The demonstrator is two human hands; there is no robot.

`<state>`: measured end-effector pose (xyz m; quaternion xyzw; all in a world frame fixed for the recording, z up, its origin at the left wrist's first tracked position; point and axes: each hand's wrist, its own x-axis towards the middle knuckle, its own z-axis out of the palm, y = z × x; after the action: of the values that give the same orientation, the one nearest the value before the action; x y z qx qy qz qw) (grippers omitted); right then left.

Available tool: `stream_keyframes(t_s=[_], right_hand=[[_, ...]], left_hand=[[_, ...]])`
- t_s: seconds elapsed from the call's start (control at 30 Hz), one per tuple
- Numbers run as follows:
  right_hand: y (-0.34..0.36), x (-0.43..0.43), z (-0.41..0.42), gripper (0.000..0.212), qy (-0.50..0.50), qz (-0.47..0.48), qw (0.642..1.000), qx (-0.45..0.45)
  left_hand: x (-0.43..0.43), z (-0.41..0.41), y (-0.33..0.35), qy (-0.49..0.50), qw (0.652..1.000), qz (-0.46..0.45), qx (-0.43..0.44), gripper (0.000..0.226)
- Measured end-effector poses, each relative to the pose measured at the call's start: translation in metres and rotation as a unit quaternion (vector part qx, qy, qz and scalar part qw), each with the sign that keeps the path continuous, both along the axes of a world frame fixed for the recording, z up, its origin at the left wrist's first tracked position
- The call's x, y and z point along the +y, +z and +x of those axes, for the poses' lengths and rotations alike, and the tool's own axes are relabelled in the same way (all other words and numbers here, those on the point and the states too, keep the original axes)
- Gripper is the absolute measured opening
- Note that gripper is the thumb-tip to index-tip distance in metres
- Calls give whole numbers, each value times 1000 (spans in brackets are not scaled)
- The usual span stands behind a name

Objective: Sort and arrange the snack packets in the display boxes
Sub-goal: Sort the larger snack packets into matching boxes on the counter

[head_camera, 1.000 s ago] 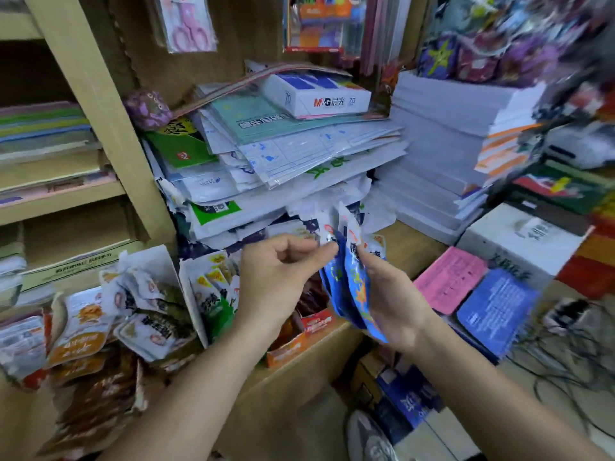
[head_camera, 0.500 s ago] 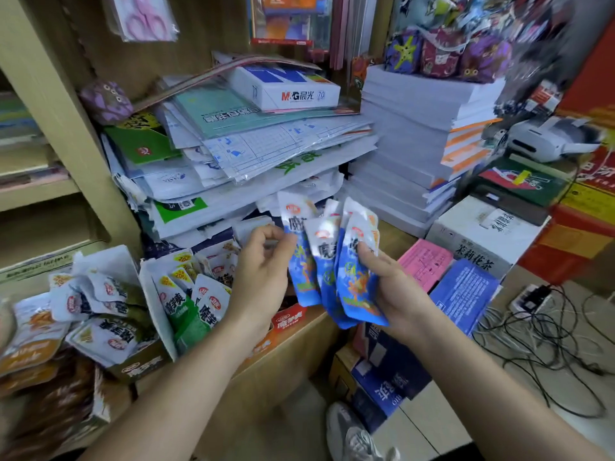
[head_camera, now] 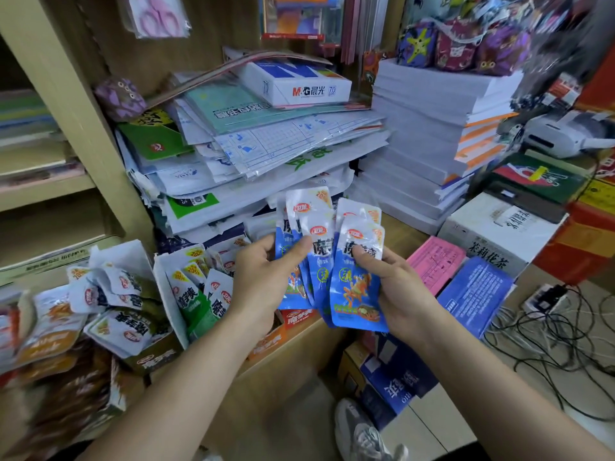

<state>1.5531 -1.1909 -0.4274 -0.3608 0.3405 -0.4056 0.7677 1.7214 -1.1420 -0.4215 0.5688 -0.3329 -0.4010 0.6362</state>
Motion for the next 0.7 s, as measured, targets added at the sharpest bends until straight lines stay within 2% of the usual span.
stream_keyframes(t_s=[0.13, 0.23, 0.33, 0.43, 0.53, 0.57, 0.7], right_hand=[[-5, -5, -1, 28, -66, 24, 997, 2], [-3, -13, -7, 13, -113, 39, 992, -29], [0, -18, -13, 14, -111, 24, 992, -48], [-2, -13, -8, 20, -79, -19, 996, -34], [-9, -5, -1, 25, -58, -63, 996, -11], [-10, -4, 0, 27, -52, -81, 995, 2], [-11, -6, -7, 30, -23, -118, 991, 51]], left_hand=[[-1, 5, -2, 21, 1000, -17, -6, 6], [-4, 10, -3, 51, 998, -30, -13, 4], [-5, 10, -3, 53, 997, -32, -35, 8], [-7, 3, -4, 6, 998, -27, -55, 14], [-6, -14, -2, -96, 992, -43, -71, 16], [-6, -20, -3, -130, 986, -44, -91, 17], [-18, -26, -7, -186, 944, -55, -268, 37]])
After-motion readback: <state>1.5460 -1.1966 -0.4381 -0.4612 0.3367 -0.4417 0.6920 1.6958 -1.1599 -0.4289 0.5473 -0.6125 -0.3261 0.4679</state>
